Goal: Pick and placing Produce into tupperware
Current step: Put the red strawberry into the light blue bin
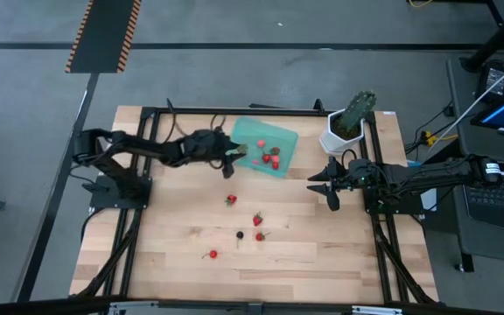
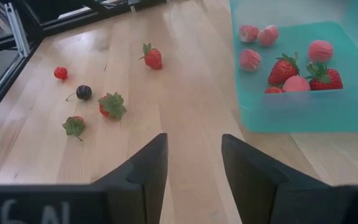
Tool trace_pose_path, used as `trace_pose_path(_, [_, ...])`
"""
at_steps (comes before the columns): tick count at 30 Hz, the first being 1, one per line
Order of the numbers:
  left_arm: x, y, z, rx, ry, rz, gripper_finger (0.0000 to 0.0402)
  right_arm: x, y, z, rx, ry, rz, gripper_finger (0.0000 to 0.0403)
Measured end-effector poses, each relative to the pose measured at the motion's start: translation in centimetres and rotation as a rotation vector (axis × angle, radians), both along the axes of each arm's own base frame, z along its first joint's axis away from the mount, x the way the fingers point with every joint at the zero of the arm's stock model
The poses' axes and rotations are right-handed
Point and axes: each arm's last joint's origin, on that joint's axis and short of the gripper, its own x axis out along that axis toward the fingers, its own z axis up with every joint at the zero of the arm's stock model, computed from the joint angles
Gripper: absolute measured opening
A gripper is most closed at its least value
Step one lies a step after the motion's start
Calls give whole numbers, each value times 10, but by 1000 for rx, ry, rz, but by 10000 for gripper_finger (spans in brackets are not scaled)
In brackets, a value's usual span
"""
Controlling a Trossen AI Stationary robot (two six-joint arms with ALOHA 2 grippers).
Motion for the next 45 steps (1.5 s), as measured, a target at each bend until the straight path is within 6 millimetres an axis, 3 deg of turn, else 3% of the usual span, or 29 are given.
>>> trace_pose_path(10, [31,33,16,-44,161,-61,120,0,0,-1,1,13,0,154])
trace_pose_path(17, [37,50,13,-134,255,-94,120,-1,0,-2,46,20,-19,154])
trace_pose_path(32, [68,64,-7,-212,371,-168,120,-1,0,-3,46,26,-20,154])
trace_pose_path(45, [66,62,-10,-231,410,-176,120,-1,0,-3,46,27,-20,154])
